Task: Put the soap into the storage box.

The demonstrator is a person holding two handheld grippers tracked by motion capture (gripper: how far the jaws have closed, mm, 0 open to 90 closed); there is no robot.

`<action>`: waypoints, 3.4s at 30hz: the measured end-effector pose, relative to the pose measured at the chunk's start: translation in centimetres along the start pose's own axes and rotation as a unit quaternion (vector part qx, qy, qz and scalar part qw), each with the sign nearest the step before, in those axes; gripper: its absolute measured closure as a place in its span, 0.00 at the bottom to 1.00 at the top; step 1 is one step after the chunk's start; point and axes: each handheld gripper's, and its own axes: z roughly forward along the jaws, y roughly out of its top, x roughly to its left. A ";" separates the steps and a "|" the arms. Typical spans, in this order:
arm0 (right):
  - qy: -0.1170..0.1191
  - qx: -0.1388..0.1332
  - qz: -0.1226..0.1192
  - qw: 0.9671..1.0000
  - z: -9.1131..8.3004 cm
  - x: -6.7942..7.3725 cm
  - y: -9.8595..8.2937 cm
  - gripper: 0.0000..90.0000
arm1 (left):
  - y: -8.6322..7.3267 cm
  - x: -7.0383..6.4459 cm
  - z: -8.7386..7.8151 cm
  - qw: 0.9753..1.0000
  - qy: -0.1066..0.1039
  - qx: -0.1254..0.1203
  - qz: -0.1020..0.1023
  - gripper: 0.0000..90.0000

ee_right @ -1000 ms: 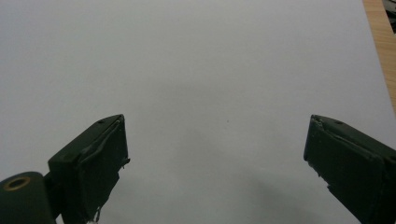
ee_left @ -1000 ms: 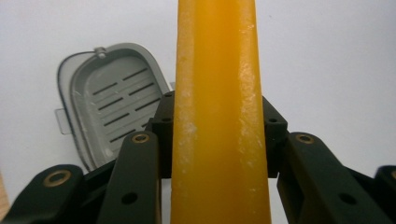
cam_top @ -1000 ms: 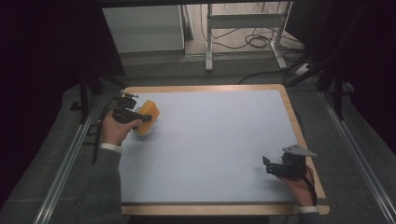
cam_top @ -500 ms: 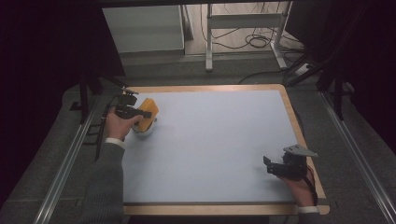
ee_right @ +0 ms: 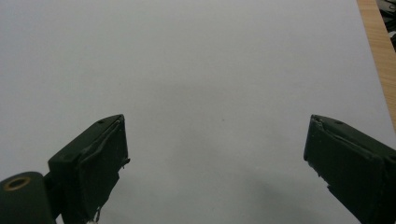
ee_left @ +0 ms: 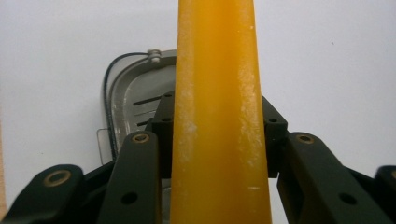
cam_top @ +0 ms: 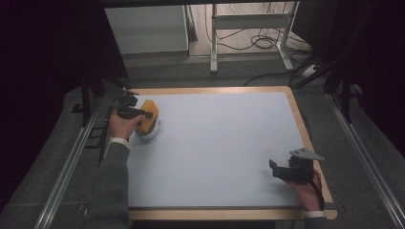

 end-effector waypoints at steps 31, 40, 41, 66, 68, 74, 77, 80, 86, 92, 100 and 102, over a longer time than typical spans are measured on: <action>0.006 0.004 -0.006 1.000 0.2 0.4 -0.1 0.07 | -0.8 0.9 -2.9 0.995 0.076 -0.059 0.007 0.47; 0.003 0.004 -0.002 1.000 0.1 0.2 0.0 0.07 | -1.5 0.2 -4.0 0.996 0.039 -0.074 0.042 0.42; 0.002 0.004 -0.002 1.000 0.0 0.1 0.0 0.07 | -1.7 0.0 -4.0 0.996 0.028 -0.076 0.041 0.42; -0.001 0.001 -0.002 1.000 0.0 0.1 0.1 0.07 | -7.0 -3.5 -5.1 0.990 -0.046 -0.080 0.109 0.33; -0.001 0.001 -0.005 1.000 0.0 0.2 0.1 0.07 | -7.4 -3.6 -5.2 0.989 -0.048 -0.082 0.113 0.33; -0.001 0.000 -0.005 1.000 -0.1 0.3 0.1 0.07 | -8.9 -4.0 -5.6 0.987 -0.060 -0.089 0.117 0.32; -0.002 -0.001 -0.005 1.000 -0.1 0.2 0.1 0.07 | -10.0 -4.2 -5.6 0.986 -0.067 -0.088 0.124 0.32; -0.001 -0.001 -0.005 1.000 -0.1 0.2 0.1 0.07 | -10.8 -4.2 -5.4 0.986 -0.069 -0.086 0.121 0.32; -0.003 -0.001 -0.007 1.000 -0.1 0.3 0.1 0.07 | -12.9 -3.6 -4.6 0.987 -0.088 -0.089 0.102 0.33; -0.003 -0.004 -0.011 1.000 -0.3 0.5 0.1 0.07 | -14.5 -3.3 -3.7 0.988 -0.092 -0.076 0.100 0.33; -0.004 -0.008 -0.011 1.000 -0.4 0.4 0.2 0.07 | -15.1 -3.2 -3.5 0.989 -0.079 -0.070 0.106 0.33; -0.002 -0.008 -0.013 1.000 -0.4 0.5 0.2 0.07 | -15.1 -3.2 -3.5 0.989 -0.079 -0.072 0.105 0.33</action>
